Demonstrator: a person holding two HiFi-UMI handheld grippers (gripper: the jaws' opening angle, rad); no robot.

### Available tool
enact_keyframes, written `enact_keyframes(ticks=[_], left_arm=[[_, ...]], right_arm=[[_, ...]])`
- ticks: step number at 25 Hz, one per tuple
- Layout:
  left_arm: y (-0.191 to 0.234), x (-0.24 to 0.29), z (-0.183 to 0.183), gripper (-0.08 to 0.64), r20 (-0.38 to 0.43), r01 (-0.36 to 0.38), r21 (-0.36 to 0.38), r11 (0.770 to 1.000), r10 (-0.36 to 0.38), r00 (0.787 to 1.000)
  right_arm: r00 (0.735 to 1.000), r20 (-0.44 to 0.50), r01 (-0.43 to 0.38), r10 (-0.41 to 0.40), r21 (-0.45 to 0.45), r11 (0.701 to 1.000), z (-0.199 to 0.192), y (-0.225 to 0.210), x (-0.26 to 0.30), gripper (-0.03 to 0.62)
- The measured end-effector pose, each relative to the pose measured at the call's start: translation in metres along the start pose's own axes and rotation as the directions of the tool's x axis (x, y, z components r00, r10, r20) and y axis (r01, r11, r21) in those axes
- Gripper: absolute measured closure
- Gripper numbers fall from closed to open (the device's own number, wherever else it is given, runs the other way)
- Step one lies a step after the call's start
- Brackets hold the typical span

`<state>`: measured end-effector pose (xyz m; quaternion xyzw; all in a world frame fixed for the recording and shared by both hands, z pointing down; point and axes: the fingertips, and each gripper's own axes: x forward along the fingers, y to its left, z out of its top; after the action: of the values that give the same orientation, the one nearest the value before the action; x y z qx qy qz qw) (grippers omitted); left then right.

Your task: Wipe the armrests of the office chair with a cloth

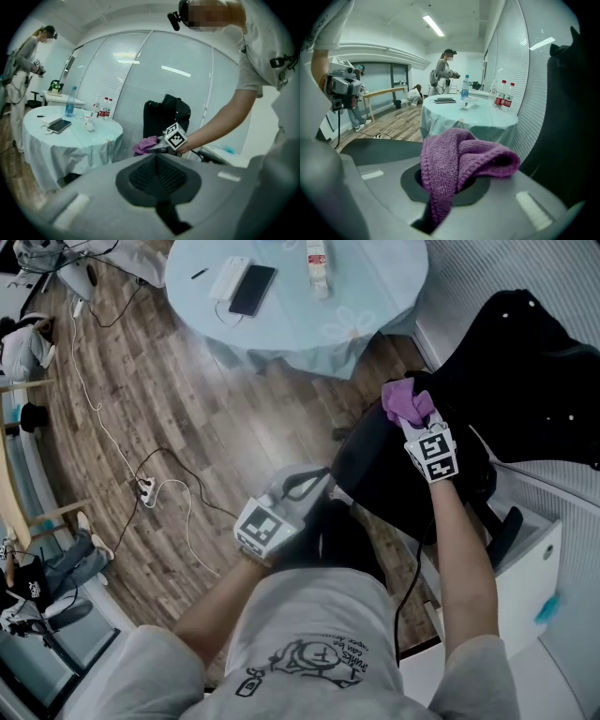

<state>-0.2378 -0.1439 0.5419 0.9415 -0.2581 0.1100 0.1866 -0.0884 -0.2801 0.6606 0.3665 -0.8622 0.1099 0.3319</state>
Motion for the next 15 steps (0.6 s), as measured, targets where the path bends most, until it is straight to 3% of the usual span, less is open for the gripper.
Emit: enact_keyframes(ticks=[7,15], left_arm=[[-0.001,0.001,0.0,0.558,0.002,0.003,0.001,1.0,-0.003,1.0],[0.008,0.004,0.007,0.558,0.007,-0.013,0.009,1.0,0.013,1.0]], right_arm=[[1.0,0.023,0.007,-0.007,-0.022,1.0,0.002,0.026,-0.007,0.565],[0.99,0.07,-0.12,0.125,-0.076,0.99,0.005,0.122,-0.023,0.565]])
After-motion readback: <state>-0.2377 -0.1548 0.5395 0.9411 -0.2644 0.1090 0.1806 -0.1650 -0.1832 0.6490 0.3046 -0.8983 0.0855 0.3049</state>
